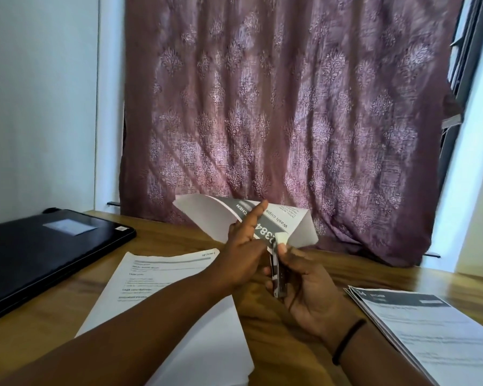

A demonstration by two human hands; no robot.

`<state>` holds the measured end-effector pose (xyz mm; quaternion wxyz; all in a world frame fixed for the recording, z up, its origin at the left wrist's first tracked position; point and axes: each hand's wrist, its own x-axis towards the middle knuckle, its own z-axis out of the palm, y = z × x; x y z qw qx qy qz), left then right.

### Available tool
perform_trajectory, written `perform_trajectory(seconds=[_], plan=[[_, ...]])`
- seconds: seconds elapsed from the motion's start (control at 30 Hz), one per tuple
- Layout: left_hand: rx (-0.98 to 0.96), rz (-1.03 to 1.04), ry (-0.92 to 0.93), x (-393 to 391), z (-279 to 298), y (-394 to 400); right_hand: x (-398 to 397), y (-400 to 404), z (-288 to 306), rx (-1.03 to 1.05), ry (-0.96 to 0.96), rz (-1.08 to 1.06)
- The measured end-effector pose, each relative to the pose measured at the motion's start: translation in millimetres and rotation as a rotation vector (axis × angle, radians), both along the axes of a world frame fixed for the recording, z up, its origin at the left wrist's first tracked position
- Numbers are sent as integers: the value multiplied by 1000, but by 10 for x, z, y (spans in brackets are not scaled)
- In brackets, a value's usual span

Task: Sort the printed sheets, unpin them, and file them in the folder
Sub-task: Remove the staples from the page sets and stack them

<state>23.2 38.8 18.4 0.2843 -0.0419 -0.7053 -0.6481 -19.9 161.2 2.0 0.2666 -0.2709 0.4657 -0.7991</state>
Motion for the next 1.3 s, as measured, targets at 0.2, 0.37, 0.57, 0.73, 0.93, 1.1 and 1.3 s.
perform_trajectory(seconds=[0.2, 0.37, 0.57, 0.73, 0.93, 1.1, 1.3], plan=[[-19, 11, 18, -3, -31, 8, -45, 9, -1, -29, -26, 21], [-123, 56, 40, 38, -67, 42, -70, 6, -5, -45, -28, 16], [-129, 60, 41, 15, -68, 19, -68, -6, -36, -37, -9, 62], [-48, -21, 28, -68, -100, -41, -24, 14, 11, -17, -6, 59], [30, -134, 47, -68, -114, -72, -23, 20, 30, 68, 29, 13], [40, -123, 56, -40, -125, -59, -26, -17, 20, 107, -4, -45], [31, -158, 73, 5, -135, -18, -70, -40, -22, 126, -37, -121]])
